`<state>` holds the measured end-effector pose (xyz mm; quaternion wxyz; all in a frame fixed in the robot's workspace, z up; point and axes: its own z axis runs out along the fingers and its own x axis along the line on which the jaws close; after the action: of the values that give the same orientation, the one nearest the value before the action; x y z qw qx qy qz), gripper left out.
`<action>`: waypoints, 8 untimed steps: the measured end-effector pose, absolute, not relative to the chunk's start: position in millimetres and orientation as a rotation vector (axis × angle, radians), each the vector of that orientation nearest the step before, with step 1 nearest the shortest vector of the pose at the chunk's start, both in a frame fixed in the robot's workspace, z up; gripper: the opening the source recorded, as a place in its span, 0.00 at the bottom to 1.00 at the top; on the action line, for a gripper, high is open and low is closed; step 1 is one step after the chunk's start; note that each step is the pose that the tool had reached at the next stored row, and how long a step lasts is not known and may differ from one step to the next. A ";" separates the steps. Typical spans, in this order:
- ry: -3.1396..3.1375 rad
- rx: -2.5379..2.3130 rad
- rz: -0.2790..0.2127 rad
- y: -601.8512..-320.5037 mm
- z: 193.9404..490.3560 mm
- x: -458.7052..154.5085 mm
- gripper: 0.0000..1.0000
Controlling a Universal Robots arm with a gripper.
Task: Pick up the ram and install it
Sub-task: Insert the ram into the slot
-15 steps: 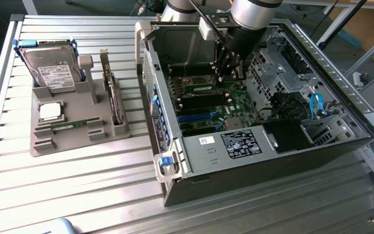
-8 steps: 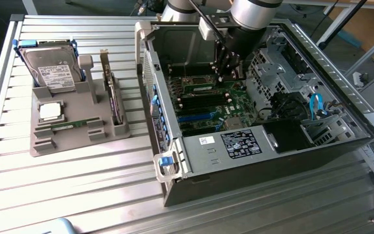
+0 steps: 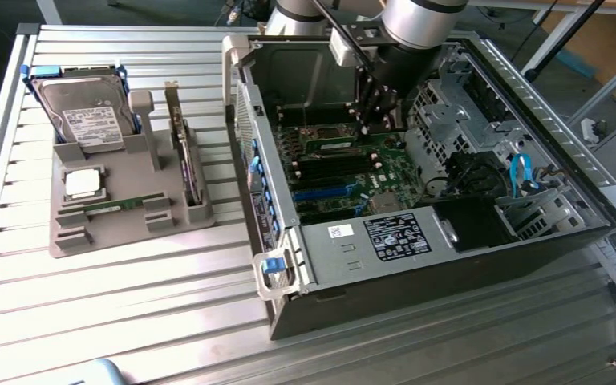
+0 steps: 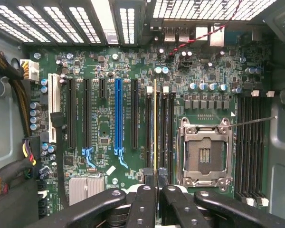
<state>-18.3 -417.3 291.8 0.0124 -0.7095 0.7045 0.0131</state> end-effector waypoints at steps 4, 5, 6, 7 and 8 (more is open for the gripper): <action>2.196 -2.212 0.041 -417.3 291.8 -16.2 0.12; 2.196 -2.212 0.041 -417.3 291.8 -16.1 0.12; 2.196 -2.211 0.041 -417.3 291.8 -16.1 0.12; 2.196 -2.212 0.041 -417.3 291.8 -16.1 0.12; 2.196 -2.212 0.041 -417.3 291.8 -16.1 0.12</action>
<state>-16.1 -417.3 291.8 0.0123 -0.7095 0.7045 0.0130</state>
